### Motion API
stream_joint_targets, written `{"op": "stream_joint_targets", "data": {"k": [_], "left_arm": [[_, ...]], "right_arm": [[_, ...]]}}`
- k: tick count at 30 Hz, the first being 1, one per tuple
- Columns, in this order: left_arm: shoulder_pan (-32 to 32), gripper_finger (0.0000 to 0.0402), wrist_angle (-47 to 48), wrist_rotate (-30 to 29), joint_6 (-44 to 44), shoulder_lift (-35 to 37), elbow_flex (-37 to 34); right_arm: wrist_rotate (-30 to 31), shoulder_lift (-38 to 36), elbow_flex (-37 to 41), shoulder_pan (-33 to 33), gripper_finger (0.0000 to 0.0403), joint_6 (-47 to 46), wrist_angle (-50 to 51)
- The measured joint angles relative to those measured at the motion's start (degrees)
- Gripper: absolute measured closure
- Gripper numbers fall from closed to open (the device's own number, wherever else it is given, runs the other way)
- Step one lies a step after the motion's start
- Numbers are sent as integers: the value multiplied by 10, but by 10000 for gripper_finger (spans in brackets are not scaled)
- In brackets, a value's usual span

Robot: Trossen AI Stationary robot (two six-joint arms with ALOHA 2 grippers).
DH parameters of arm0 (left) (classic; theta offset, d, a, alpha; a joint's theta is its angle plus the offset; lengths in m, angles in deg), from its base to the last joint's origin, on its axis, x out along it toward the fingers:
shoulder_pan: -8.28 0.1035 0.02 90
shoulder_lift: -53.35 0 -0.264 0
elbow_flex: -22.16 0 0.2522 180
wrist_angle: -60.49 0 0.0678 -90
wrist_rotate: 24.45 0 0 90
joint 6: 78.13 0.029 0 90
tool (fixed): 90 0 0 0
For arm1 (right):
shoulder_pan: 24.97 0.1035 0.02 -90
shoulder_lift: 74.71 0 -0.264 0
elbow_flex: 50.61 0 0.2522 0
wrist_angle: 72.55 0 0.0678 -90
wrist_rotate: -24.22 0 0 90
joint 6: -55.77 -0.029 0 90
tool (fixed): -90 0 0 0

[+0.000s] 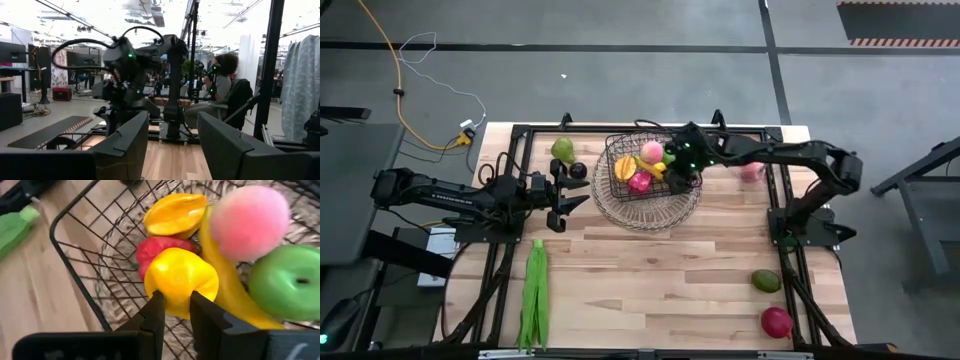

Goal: Build produce basket
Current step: Put the lemon into the wire basket

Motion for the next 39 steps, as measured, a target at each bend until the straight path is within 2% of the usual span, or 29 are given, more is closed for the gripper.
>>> {"op": "stream_joint_targets", "data": {"k": [2, 6, 8, 11, 17, 31, 34, 39], "left_arm": [[0, 243, 0, 0, 0, 0, 0], [0, 243, 0, 0, 0, 0, 0], [0, 243, 0, 0, 0, 0, 0], [0, 243, 0, 0, 0, 0, 0], [0, 243, 0, 0, 0, 0, 0], [0, 243, 0, 0, 0, 0, 0], [0, 243, 0, 0, 0, 0, 0], [0, 243, 0, 0, 0, 0, 0]], "right_arm": [[-12, 20, -26, -4, 334, -13, 24], [-86, 63, -70, -13, 334, -36, 81], [-100, 83, -89, -15, 334, -47, 101], [-97, 106, -107, -15, 334, -48, 136], [-92, 131, -113, -15, 334, -57, 143], [-79, 134, -113, -15, 332, -57, 146], [-75, 134, -113, -15, 317, -56, 151], [-75, 134, -113, -16, 270, -55, 158]]}}
